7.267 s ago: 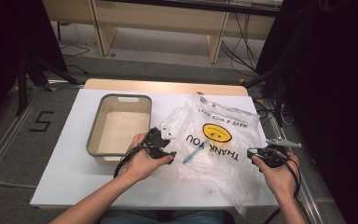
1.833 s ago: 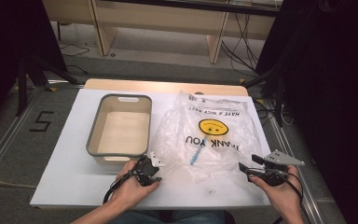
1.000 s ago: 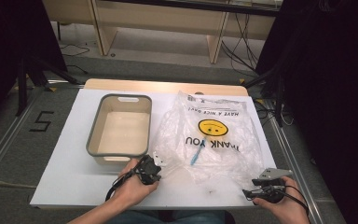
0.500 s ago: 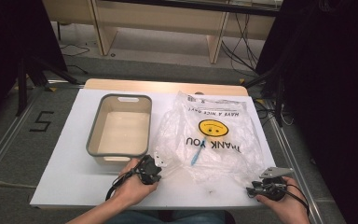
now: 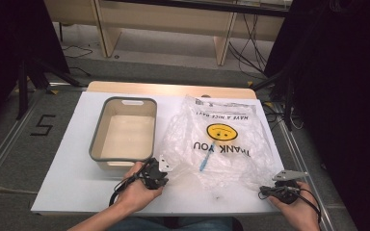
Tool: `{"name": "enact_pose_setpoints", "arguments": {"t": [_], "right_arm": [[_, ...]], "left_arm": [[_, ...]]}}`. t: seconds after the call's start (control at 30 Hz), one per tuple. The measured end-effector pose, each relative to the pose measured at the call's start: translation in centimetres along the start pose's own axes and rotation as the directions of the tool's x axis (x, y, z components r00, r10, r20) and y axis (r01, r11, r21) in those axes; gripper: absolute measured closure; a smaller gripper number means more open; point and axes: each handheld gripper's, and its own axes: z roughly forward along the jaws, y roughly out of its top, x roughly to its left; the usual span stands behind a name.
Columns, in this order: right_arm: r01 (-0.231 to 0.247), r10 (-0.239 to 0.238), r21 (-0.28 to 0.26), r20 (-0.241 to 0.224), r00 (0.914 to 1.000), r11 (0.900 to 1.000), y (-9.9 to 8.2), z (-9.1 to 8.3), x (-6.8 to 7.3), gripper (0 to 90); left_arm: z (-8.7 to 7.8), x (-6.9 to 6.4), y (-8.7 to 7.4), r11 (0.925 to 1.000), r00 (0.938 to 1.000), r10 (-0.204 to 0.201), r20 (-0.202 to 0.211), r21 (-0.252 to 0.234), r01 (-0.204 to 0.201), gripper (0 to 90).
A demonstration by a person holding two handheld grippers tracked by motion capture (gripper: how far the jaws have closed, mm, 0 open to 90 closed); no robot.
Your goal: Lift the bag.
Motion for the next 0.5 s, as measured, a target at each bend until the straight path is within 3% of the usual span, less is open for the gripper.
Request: {"name": "enact_pose_setpoints", "arguments": {"t": [0.27, 0.5], "right_arm": [[-0.018, 0.019, -0.037, 0.023, 0.9996, 0.9992, 0.1, -0.3, -0.3, 89.3], [-0.034, 0.036, -0.051, 0.032, 0.9988, 0.9981, 0.2, -0.6, -0.4, 89.4]], "left_arm": [[-1.1, -0.2, 0.5, 0.9965, 0.9995, 0.029, -0.011, -0.078, -0.030, 89.0], [-2.3, -0.6, 1.2, 0.9838, 0.9978, 0.060, -0.028, -0.167, -0.064, 89.1]]}}
